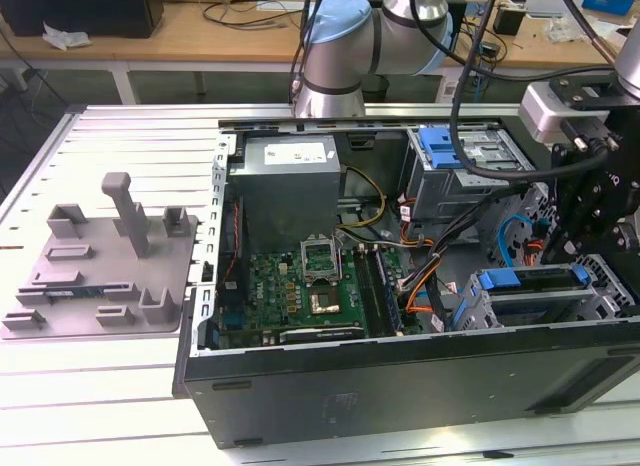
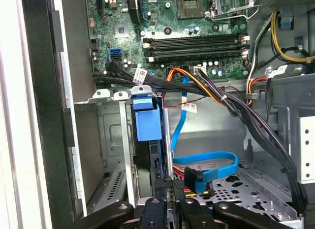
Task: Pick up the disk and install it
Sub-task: 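Insert the first disk wire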
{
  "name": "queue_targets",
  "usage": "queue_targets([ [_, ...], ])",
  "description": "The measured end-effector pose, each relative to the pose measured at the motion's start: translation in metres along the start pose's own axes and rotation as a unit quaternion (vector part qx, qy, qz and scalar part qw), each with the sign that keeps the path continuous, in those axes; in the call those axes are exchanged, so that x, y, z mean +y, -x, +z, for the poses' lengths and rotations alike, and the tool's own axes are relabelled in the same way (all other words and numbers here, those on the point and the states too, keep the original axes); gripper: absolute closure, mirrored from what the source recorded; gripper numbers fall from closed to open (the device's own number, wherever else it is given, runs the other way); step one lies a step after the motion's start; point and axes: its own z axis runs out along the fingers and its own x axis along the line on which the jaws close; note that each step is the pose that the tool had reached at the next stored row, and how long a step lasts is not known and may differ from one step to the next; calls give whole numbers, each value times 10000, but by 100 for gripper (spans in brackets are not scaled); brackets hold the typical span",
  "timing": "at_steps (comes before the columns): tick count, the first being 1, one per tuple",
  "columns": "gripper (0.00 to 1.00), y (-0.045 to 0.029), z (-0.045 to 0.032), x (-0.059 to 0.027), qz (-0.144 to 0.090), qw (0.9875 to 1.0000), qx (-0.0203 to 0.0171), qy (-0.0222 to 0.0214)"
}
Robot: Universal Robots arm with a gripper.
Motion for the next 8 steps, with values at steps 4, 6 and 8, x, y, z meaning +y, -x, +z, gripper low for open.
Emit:
queue_targets([
  [4, 83, -6, 2, -37, 1, 10000, -6, 44],
  [6, 83, -8, 3, -48, 1, 10000, -8, 50],
  [8, 83, -14, 2, -49, 2, 10000, -17, 53],
])
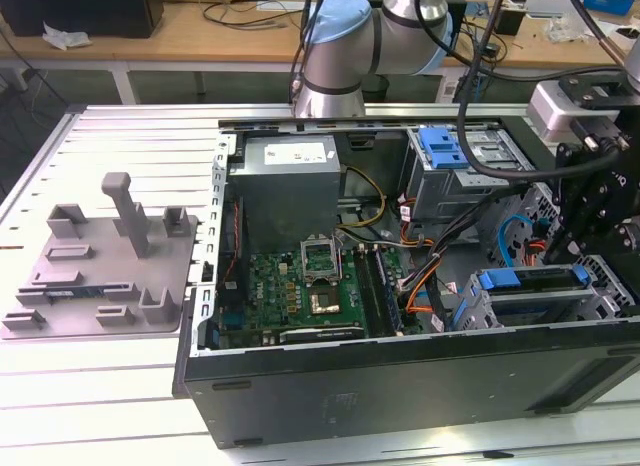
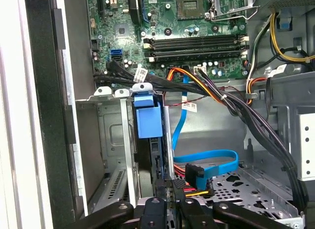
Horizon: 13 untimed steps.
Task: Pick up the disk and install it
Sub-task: 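Insert the first disk wire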
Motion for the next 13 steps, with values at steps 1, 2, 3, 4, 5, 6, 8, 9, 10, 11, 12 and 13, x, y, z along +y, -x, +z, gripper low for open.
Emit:
queue_targets([
  [1, 83, -5, 0, -1, 0, 10000, -15, 1],
  [2, 83, -11, 0, -2, 0, 10000, -33, 2],
  [3, 83, -24, 0, -3, 1, 10000, -68, 4],
  [4, 83, -33, 0, -3, 3, 10000, -91, 6],
  [5, 83, -39, 0, -3, 4, 9999, -103, 6],
  [6, 83, -46, 0, -4, 4, 9999, -119, 7],
  [8, 83, -56, -1, -4, 5, 9999, -145, 9],
  [9, 83, -59, -1, -5, 6, 9999, -157, 10],
  [10, 83, -63, -1, -5, 6, 9999, -171, 11],
  [11, 83, -66, -1, -5, 7, 9998, -183, 12],
  [12, 83, -79, -1, -12, 10, 9997, -239, 20],
  [13, 83, -95, 0, -26, 13, 9995, -308, 37],
])
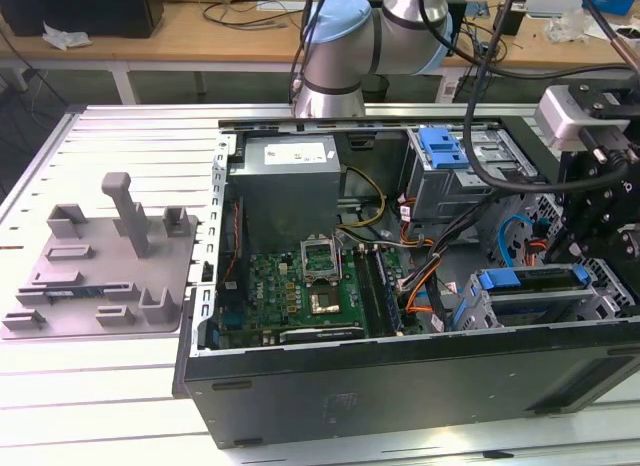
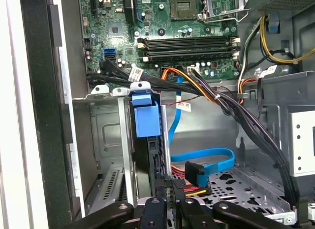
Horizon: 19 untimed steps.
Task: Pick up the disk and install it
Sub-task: 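Insert the first disk wire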
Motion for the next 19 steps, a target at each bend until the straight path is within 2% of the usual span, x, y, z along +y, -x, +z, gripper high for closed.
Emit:
queue_targets([
  [2, 83, -18, -1, -11, 11, 10000, -53, 24],
  [19, 83, -39, 1, -13, 15, 10000, -56, 24],
])
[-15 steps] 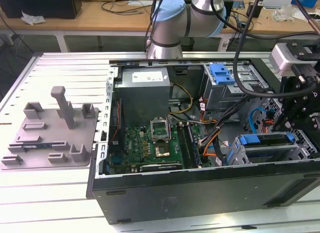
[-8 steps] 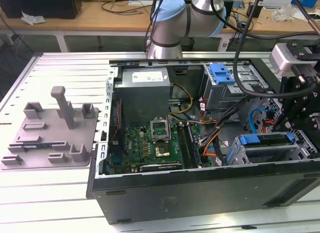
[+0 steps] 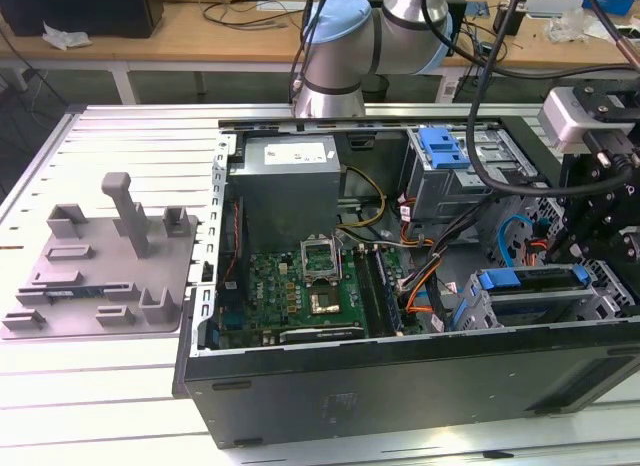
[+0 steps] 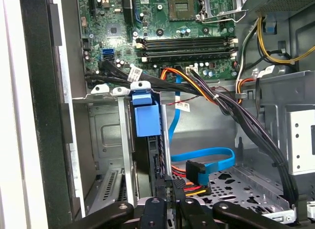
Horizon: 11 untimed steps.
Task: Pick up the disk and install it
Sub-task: 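Insert the first disk wire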
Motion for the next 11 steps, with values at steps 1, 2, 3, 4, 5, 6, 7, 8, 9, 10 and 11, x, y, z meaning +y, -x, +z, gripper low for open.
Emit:
queue_targets([
  [1, 83, -11, -1, -1, 0, 10000, 0, 0],
  [2, 83, -16, -1, -1, 0, 10000, 0, 0],
  [3, 83, -22, 0, -1, 0, 10000, 0, 0],
  [4, 83, -28, 3, 2, 0, 10000, -1, 0],
  [5, 83, -29, 5, 5, 0, 10000, 1, 0],
  [6, 83, -30, 5, 8, 1, 10000, 1, 0],
  [7, 83, -32, 6, 10, 1, 10000, 1, 0],
  [8, 83, -37, 8, 13, 0, 10000, -1, 0],
  [9, 83, -39, 8, 14, 0, 10000, 0, 0],
  [10, 83, -42, 7, 14, 0, 10000, 0, 0],
  [11, 83, -46, 6, 16, 0, 10000, 1, 0],
])
